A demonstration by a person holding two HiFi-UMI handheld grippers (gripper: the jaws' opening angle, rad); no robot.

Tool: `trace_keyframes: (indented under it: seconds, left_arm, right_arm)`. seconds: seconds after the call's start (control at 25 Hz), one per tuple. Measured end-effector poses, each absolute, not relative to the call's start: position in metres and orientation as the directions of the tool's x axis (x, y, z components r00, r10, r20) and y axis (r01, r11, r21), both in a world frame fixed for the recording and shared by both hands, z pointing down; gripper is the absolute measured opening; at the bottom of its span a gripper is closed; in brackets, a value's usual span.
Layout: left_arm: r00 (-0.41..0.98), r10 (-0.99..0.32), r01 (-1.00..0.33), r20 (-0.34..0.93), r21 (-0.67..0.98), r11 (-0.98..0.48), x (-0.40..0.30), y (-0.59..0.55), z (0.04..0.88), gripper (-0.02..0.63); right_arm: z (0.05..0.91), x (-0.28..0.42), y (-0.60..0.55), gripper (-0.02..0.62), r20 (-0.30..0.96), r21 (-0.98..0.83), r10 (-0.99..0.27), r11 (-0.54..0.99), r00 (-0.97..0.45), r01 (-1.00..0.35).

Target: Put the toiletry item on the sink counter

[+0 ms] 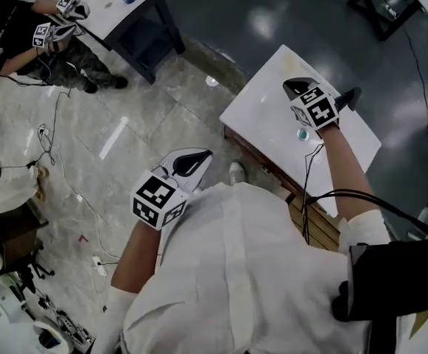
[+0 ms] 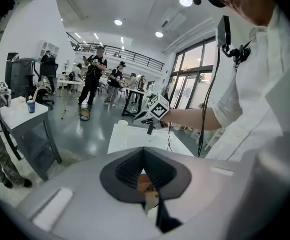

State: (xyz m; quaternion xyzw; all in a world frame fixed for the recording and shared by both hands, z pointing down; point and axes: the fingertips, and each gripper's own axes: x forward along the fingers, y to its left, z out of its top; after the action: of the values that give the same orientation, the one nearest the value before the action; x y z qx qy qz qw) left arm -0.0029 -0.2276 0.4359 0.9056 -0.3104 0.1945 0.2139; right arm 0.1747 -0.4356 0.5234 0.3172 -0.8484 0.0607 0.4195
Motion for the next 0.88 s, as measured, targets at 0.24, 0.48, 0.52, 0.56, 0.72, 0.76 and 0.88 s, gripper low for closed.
trace_keyframes:
  seconds: [0.24,0.48,0.52,0.56,0.72,0.76,0.88]
  left_arm:
    - [0.767,-0.438,-0.602,0.468,0.289,-0.744,-0.022,-0.217,0.434,0.006]
    - [0.807,-0.367,-0.533,0.462,0.303,-0.79,-0.036,-0.189,0.438,0.006]
    - [0.811,-0.36,-0.525,0.461,0.304,-0.795,-0.039,-0.184,0.438,0.006]
    - [0.814,-0.356,-0.52,0.459,0.303,-0.799,-0.041,-0.179,0.437,0.006]
    - [0.82,-0.346,-0.507,0.456,0.299,-0.808,-0.051,-0.162,0.436,0.006]
    - [0.821,-0.343,-0.504,0.456,0.299,-0.811,-0.052,-0.158,0.437,0.006]
    - [0.827,-0.33,-0.491,0.455,0.301,-0.817,-0.058,-0.143,0.437,0.006]
  right_arm:
    - [0.517,0.132,-0.359,0.006,0.708,0.052,-0.48,0.767,-0.518,-0.64]
    - [0.507,0.095,-0.291,0.005,0.676,0.007,-0.501,0.738,-0.541,-0.675]
    - [0.504,0.089,-0.282,0.005,0.669,0.005,-0.505,0.737,-0.545,-0.676]
    - [0.501,0.082,-0.274,0.005,0.663,0.007,-0.509,0.737,-0.549,-0.676]
    - [0.494,0.058,-0.241,0.005,0.636,0.002,-0.512,0.749,-0.577,-0.662]
    - [0.494,0.053,-0.232,0.005,0.633,-0.001,-0.509,0.753,-0.583,-0.658]
    - [0.491,0.038,-0.206,0.005,0.628,-0.005,-0.501,0.763,-0.596,-0.647]
